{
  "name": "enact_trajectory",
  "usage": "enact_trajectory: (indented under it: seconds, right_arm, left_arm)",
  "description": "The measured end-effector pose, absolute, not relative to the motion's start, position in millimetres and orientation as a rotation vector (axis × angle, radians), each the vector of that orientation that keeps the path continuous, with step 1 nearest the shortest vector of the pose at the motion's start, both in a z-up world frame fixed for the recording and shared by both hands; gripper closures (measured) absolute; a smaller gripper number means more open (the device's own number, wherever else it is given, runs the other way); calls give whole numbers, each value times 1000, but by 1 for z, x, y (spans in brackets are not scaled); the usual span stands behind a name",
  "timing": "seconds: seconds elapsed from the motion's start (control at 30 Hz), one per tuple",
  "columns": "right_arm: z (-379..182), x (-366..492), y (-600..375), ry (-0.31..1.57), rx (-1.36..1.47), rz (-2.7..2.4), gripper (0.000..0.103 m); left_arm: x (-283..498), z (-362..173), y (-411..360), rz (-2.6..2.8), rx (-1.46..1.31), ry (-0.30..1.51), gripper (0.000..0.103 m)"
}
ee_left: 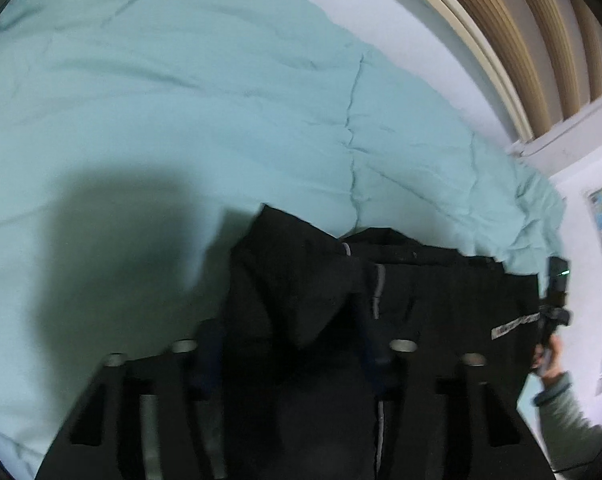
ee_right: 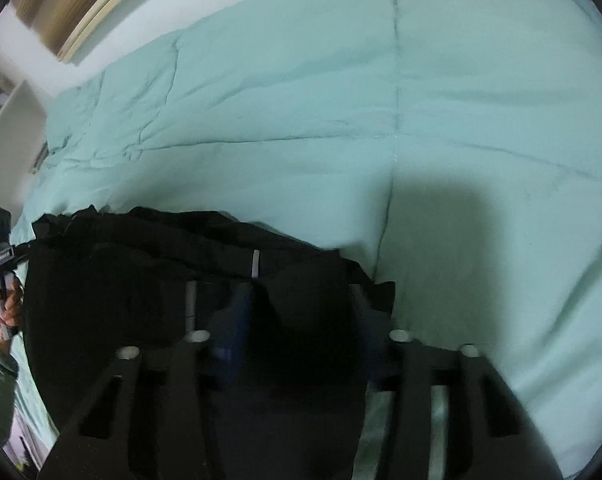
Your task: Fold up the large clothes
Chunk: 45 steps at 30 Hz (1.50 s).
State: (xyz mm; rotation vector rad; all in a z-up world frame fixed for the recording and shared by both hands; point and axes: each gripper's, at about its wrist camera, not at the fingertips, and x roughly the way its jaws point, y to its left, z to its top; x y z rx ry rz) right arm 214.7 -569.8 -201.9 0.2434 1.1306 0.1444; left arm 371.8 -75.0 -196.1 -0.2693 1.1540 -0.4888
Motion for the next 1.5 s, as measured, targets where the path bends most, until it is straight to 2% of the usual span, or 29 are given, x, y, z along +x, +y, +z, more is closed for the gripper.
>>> enact_trajectory:
  seconds: [0.03, 0.17, 0.37, 0.5, 0.57, 0.67, 0.83, 0.97, 1.17, 1.23, 1.3, 1.37, 1.5]
  right_arm:
    - [-199, 212, -565, 1118, 210, 136, 74]
    - [-174, 187, -552, 1039, 105, 63, 82]
    - [-108, 158, -550, 894, 10, -58, 84]
    - [-79, 166, -542, 840, -108, -152, 86]
    - [-73, 181, -547, 829, -102, -189, 87]
    - [-88, 210, -555, 864, -74, -231, 87]
    - [-158, 254, -555, 1025, -87, -261, 89]
    - [-207, 270, -559, 1158, -18, -214, 90]
    - [-220, 272, -549, 1234, -67, -216, 78]
    - [-208, 265, -552, 1227, -28, -212, 72]
    - [-189, 251, -557, 1201, 43, -193, 55]
    - [-166, 232, -559, 1155, 98, -173, 47]
    - [-120, 187, -548, 1077, 166, -119, 45]
  left_arm:
    - [368, -194, -75, -480, -253, 1138, 72]
    - [347, -171, -58, -455, -292, 1061, 86]
    - [323, -108, -50, -482, -331, 902, 88]
    - [342, -62, -71, -490, -305, 800, 88]
    - [359, -57, -82, -462, -277, 790, 88]
    - [396, -87, -93, -388, -265, 885, 88]
    - [432, -188, -104, -262, -206, 1131, 88]
    - [438, -218, -112, -235, -175, 1190, 81]
    - [447, -212, -95, -278, -307, 1235, 71]
    - [445, -196, -80, -260, -382, 1196, 56]
    - [435, -180, -67, -236, -420, 1139, 53]
    - [420, -158, -51, -180, -406, 1077, 53]
    - [380, -122, -38, -183, -381, 1016, 53]
